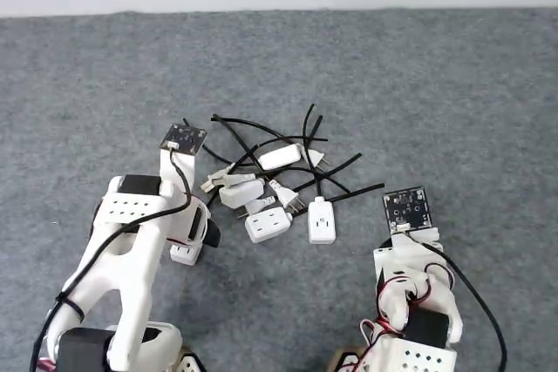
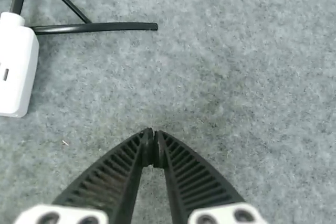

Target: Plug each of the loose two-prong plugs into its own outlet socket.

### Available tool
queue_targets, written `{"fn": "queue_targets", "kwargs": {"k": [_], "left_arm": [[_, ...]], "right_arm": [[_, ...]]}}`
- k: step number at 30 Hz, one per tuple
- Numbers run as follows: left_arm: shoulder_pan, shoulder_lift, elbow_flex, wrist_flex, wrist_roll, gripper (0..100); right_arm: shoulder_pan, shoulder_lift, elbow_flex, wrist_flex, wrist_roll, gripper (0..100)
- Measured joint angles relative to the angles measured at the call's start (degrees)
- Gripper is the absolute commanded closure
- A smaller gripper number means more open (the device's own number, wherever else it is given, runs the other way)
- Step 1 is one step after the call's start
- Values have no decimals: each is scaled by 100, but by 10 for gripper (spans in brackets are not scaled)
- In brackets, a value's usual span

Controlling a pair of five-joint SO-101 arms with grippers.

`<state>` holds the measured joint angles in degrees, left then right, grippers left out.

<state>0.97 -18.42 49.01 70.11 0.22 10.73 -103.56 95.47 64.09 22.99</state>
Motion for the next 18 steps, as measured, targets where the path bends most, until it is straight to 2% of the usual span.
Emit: {"fn": "queue_targets", "kwargs": {"k": [7,16,18], "left_arm": [[-316,18,18,-202,-378,732],[-404,18,967,-1345,-633,735],[-273,18,1125,-1495,-633,772]], "right_arm": [[0,0,0,0,0,987],[0,0,0,0,0,987],[0,0,0,0,0,987]]}}
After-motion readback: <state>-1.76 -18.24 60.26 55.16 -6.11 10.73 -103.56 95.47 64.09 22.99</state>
